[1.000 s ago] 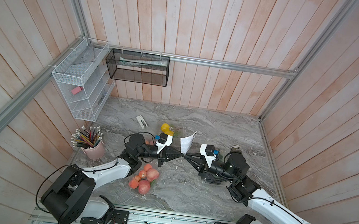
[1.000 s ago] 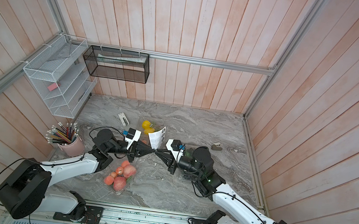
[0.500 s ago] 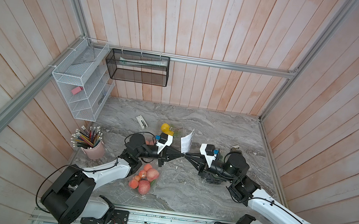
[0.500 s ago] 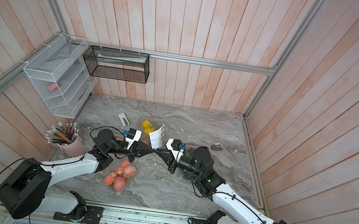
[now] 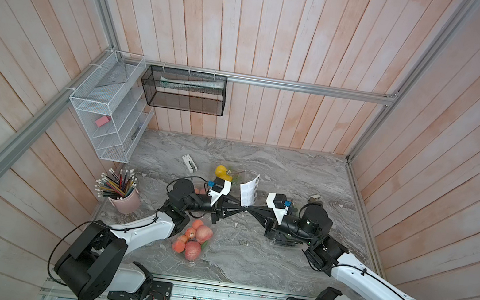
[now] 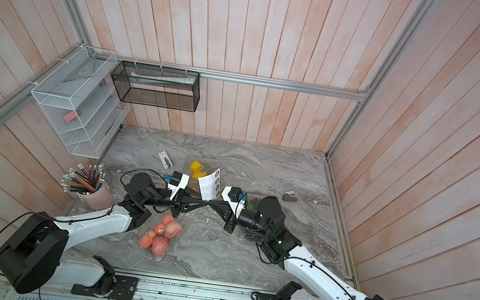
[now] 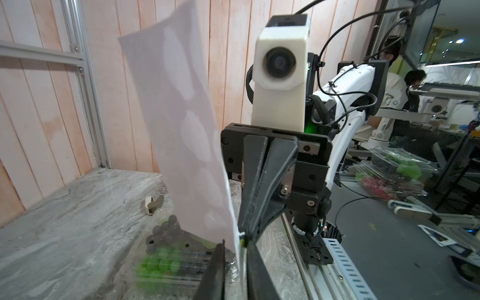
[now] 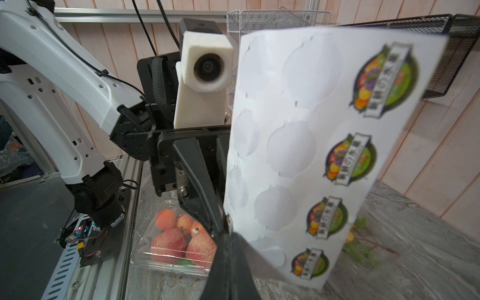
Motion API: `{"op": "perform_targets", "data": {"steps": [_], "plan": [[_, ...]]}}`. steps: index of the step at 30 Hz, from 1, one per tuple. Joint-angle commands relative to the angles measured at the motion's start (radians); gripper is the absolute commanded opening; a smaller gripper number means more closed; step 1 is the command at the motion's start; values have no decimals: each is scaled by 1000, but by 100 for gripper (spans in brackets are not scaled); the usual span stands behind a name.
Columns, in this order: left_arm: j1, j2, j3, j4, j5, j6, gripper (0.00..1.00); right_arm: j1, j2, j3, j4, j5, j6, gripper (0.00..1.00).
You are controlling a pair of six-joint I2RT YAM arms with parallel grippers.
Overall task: Label fruit boxes
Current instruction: Tear off the label from the label sticker.
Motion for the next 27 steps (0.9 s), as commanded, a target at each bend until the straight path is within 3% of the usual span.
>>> {"op": "perform_targets", "data": {"steps": [1,13,14,18,27], "plan": [[-6,-18,8,51,-9,-46,25,6,-12,20,-33,18,-27,0],[-9,32,14,259,-46,-259,27,8,-13,1,-50,31,-37,0],[-11,34,15,259,-48,-259,26,9,-13,1,-51,31,-37,0],[-12,32,29,220,-74,-259,0,15,-13,1,-56,31,-42,0],[-13,-11,41,83,-140,-184,0,50,2,18,-129,50,-86,0]]}}
